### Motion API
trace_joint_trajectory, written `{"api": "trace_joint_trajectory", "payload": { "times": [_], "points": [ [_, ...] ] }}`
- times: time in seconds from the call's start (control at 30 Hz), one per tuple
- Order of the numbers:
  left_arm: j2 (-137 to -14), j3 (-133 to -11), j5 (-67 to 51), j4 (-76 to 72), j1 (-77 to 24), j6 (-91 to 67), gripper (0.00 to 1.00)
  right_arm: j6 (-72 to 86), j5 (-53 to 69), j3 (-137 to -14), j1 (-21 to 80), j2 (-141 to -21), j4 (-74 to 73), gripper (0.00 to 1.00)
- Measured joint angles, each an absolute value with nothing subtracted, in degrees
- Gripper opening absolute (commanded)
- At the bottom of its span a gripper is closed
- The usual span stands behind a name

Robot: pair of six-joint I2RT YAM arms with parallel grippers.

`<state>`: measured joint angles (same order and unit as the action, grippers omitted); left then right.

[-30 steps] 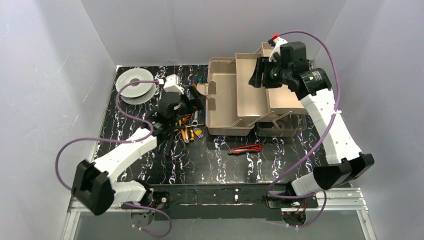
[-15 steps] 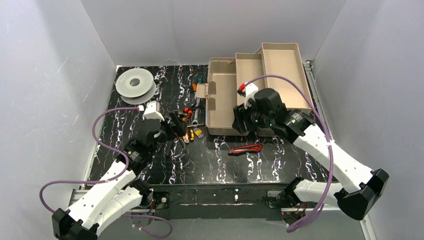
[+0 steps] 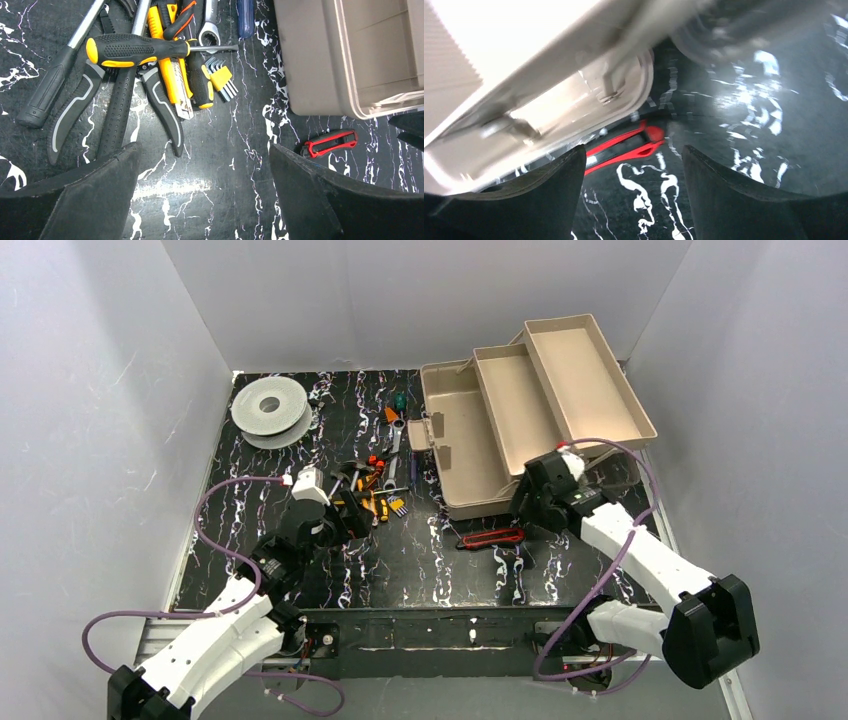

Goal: Pack the tool kit

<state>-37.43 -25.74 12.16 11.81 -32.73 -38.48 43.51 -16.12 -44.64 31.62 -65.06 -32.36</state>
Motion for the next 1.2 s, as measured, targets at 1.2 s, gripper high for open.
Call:
{"api": "trace_joint_trajectory", "payload": {
  "times": [1.2],
  "points": [
    [-36.01,-24.71,11.77,8.19,-32.73,-38.54,0.98,85.67,-16.71,-43.59,34.48,-71.02,-38.24,0.75]
  ]
}}
